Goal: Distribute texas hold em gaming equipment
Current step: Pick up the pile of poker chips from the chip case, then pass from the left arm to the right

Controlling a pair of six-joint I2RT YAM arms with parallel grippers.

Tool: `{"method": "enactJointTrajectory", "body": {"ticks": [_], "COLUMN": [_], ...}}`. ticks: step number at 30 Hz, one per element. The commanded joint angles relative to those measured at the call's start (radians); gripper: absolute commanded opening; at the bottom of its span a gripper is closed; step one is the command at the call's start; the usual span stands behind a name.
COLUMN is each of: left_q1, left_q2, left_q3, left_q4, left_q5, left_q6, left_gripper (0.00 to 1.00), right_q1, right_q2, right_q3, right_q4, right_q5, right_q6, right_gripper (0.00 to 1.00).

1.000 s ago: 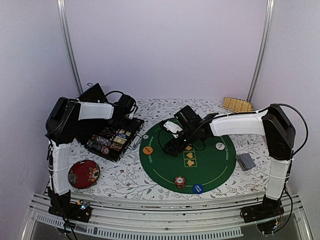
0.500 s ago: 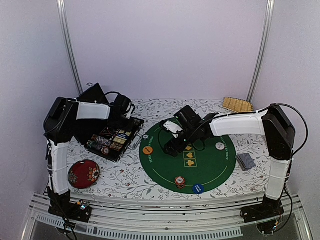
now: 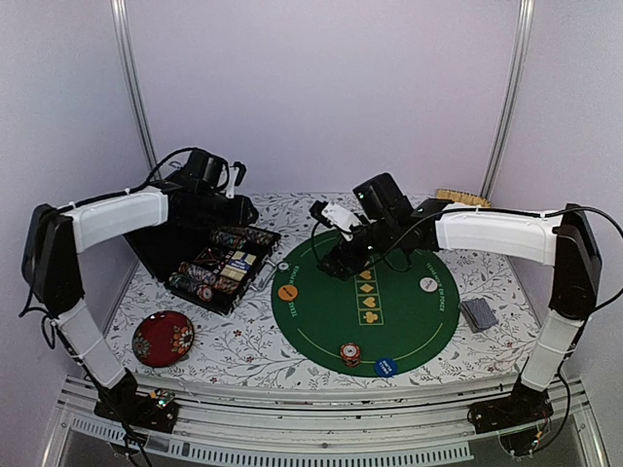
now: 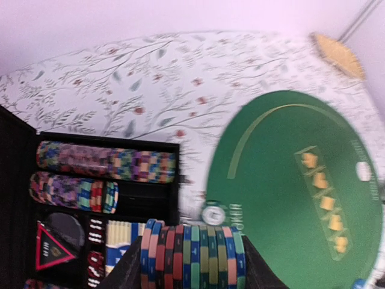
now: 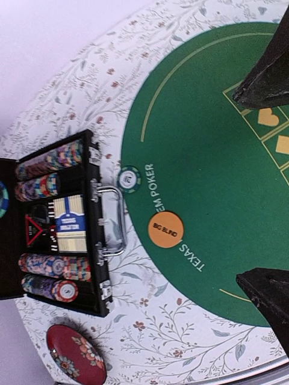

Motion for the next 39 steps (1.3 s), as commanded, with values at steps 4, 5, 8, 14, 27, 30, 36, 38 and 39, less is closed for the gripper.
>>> {"method": "enactJointTrajectory", "body": {"ticks": [4,5,8,14,27,30,36,38,39], "left_q1": [-0.101,-0.112,-0.145,-0.164,-0.166,-0.16,-0.153,-0.148,-0.147], "left_q2": [-0.211,-0.224,-0.233,-0.215,-0.055,-0.039,-0.016,-0.013,-0.014], "left_q3": [-0.153,-0.171,-0.194,-0.247,-0.254,-0.267,-0.293,-0.3,-0.303], "left_q4": [0.121,0.142,0.193,0.39,0.678,0.717,0.799,0.816,0.824], "left_q5": [0.191,0.21,0.29,0.467,0.622,0.626,0.653,0.656,0.659], "left_q6": [-0.224,-0.253,-0.325,-0.499,-0.697,-0.729,-0.788,-0.802,-0.808], "left_gripper": [0.0,0.0,0.0,0.0,0.0,0.0,0.0,0.0,0.0], "right_q1": [-0.007,-0.006,-0.006,-0.006,-0.018,-0.018,-0.018,-0.018,-0.019], "right_q2": [-0.123,-0.135,-0.159,-0.151,0.125,0.132,0.178,0.199,0.206], "right_q3": [0.027,0.027,0.031,0.038,0.344,0.344,0.362,0.377,0.384], "right_q4": [0.082,0.08,0.077,0.123,-0.123,-0.161,-0.158,-0.146,-0.147], "right_q5": [-0.002,-0.009,-0.053,-0.206,-0.305,-0.347,-0.301,-0.272,-0.264], "right_q6": [-0.151,-0.171,-0.221,-0.392,-0.589,-0.653,-0.679,-0.67,-0.666], "right_gripper": [0.93,0.93,0.94,0.95,0.91,0.88,0.6,0.6,0.58]}}
